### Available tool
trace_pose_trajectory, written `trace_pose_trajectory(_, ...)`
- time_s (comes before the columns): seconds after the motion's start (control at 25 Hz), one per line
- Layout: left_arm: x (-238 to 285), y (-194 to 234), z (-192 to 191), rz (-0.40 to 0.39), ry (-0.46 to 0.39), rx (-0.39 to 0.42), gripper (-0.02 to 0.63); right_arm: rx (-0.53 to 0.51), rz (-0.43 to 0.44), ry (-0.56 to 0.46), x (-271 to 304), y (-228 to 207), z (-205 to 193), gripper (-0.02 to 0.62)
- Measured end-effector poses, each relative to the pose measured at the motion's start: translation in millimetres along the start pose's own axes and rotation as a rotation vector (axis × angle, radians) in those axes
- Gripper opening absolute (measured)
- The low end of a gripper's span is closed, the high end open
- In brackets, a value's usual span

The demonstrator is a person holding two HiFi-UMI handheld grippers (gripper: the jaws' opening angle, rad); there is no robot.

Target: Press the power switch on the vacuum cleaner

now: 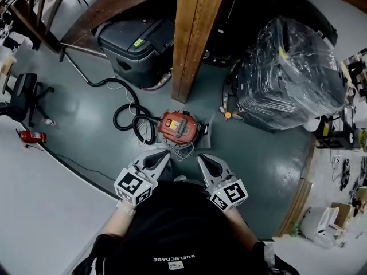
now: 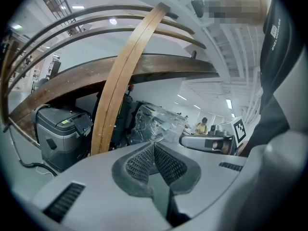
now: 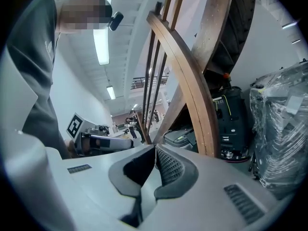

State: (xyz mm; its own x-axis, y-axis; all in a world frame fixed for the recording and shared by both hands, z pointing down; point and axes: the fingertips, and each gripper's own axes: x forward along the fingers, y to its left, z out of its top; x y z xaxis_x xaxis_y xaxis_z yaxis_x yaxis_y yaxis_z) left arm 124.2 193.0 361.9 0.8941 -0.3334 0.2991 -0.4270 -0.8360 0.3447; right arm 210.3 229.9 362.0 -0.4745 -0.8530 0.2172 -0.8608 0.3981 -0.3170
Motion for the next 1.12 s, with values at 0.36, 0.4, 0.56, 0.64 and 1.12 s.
trace_pose_trajectory(0.36, -3.3, 93.7, 32.5, 0.012, 0.000, -0.029, 0.015, -0.031, -0.001, 0.060, 99.2, -17.1, 26.0, 0.026)
trace_pose_trajectory(0.4, -5.4, 103.6, 34.4, 0.017, -0.001, -0.031, 0.014, -0.038, -0.001, 0.068, 110.5, -18.0, 28.1, 0.026)
trace_pose_trajectory(0.56, -17.3, 141.1, 39.9, 0.050, -0.011, -0.067, 0.014, -0.055, 0.003, 0.108, 152.0, -19.7, 35.0, 0.026)
trace_pose_trajectory(0.64, -22.1, 153.4, 41.0, 0.064, -0.011, -0.080, 0.014, -0.065, 0.008, 0.128, 167.6, -22.3, 37.5, 0.026)
trace_pose_trajectory(1.12, -24.4, 170.3, 28.5, 0.248, -0.034, -0.157, 0.014, -0.096, 0.127, 0.306, 206.3, -49.0, 18.1, 0.026)
